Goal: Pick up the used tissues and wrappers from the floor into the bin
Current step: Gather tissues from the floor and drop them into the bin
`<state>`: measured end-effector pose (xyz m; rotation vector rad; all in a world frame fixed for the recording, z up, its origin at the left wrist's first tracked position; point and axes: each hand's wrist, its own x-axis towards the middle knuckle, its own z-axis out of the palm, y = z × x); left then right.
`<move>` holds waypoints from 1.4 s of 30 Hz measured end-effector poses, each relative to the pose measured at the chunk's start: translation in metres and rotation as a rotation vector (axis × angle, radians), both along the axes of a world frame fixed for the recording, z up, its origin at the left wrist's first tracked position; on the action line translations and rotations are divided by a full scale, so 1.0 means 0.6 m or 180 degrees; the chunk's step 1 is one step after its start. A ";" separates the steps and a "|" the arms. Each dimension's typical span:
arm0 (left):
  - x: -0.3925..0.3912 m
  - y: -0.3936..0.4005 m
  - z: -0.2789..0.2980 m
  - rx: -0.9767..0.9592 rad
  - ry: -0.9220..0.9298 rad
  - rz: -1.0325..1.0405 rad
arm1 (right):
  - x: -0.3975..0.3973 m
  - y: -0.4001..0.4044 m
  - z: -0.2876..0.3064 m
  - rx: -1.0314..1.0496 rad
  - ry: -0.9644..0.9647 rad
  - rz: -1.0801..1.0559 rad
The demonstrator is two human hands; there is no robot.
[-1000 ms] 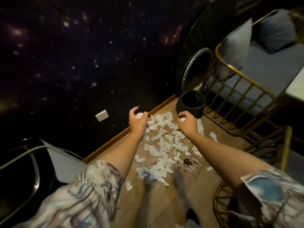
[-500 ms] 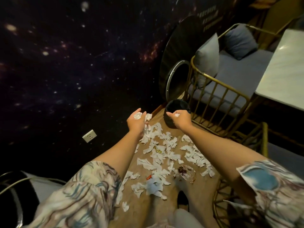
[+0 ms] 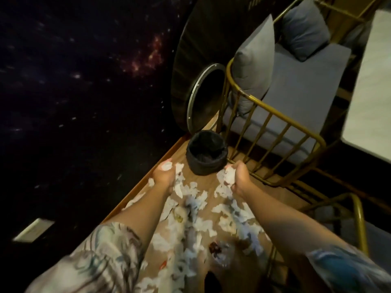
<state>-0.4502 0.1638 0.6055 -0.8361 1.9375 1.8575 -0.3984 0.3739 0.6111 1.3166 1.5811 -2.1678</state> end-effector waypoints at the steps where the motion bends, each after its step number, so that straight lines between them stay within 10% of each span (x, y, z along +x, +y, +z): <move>1: -0.031 0.020 -0.026 -0.0022 -0.0069 0.0052 | -0.030 0.020 -0.023 -0.0064 -0.0062 -0.0104; 23: -0.490 0.292 -0.645 0.1379 -0.0595 0.0228 | -0.432 0.149 -0.562 -0.1390 0.0286 -0.0605; 32: -0.351 0.241 -0.540 0.1271 -0.0576 0.0182 | -0.354 0.120 -0.577 -0.0912 0.0027 -0.0585; 42: -0.176 0.068 -0.497 0.0517 -0.0492 0.0059 | -0.226 -0.018 -0.556 0.1120 -0.0386 0.1529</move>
